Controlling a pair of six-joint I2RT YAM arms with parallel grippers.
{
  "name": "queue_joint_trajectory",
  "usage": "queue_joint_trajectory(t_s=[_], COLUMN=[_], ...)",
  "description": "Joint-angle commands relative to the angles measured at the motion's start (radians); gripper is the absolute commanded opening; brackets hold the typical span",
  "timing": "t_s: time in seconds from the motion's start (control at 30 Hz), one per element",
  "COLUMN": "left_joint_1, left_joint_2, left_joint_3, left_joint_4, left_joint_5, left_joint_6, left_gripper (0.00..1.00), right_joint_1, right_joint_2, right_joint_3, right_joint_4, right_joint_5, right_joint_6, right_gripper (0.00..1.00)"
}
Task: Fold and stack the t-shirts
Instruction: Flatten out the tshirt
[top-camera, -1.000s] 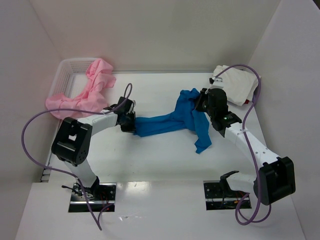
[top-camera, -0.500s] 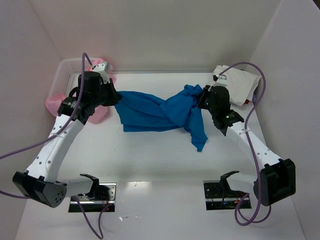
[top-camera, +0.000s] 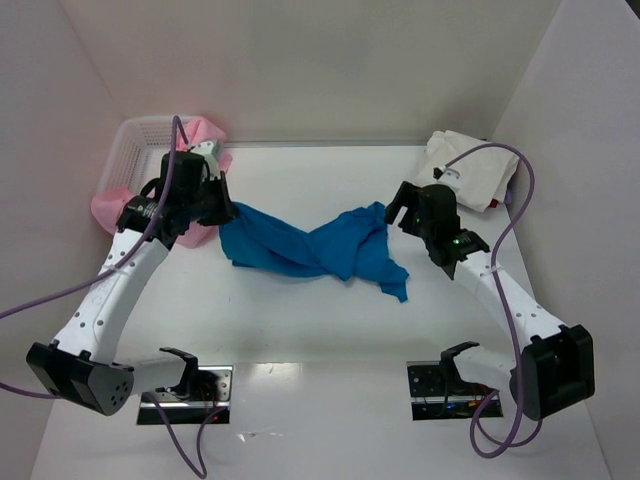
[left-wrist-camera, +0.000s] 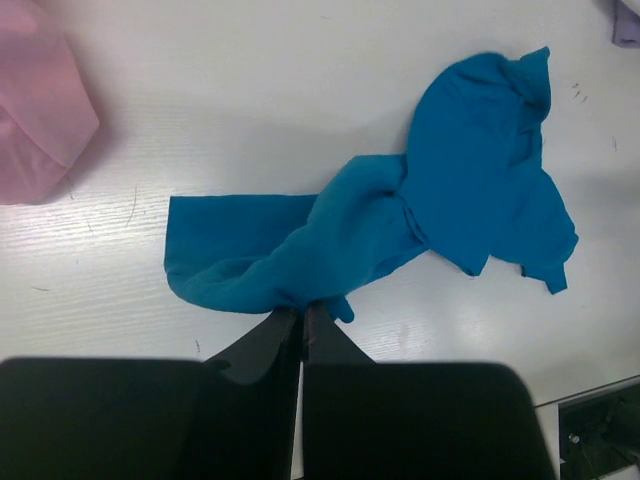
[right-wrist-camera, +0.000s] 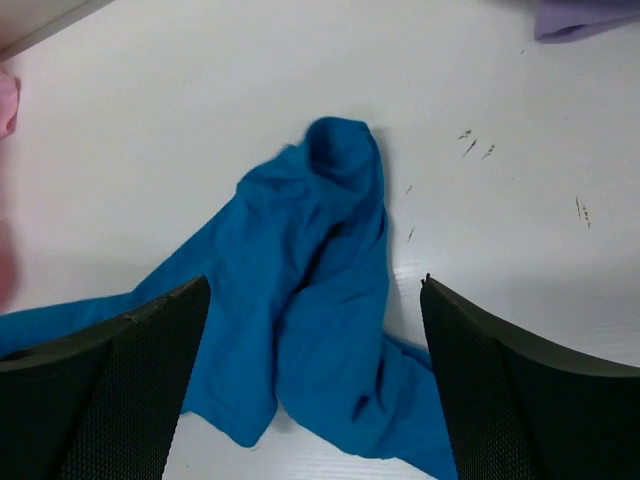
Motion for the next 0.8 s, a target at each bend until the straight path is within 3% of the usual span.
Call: queue_joint_trajectory(t_s=[0.0, 0.27, 0.43, 0.57, 0.77], left_joint_1=[0.015, 0.015, 0.015, 0.015, 0.024], left_joint_2=[-0.015, -0.024, -0.015, -0.004, -0.004], left_joint_3=[-0.004, -0.098, -0.137, -0.162, -0.199], left_joint_4=[0.010, 0.044, 0.064, 0.075, 0.095], left_joint_5=[-0.002, 0.057, 0.057, 0.057, 0.066], left_joint_6=[0.029, 0.029, 0.029, 0.020, 0.011], left_gripper=[0.00, 0.00, 0.00, 0.00, 0.02], right_joint_1=[-0.007, 0.014, 0.136, 0.156, 0.186], right_joint_2=[-0.032, 0.029, 0.206, 0.315, 0.467], right_joint_3=[-0.001, 0.019, 0.111, 0.143, 0.367], right_joint_4=[0.004, 0.098, 0.054, 0.066, -0.023], right_joint_5=[0.025, -0.286, -0.297, -0.310, -0.270], right_joint_6=[0.042, 0.001, -0.062, -0.085, -0.163], right_gripper=[0.91, 0.93, 0.93, 0.92, 0.84])
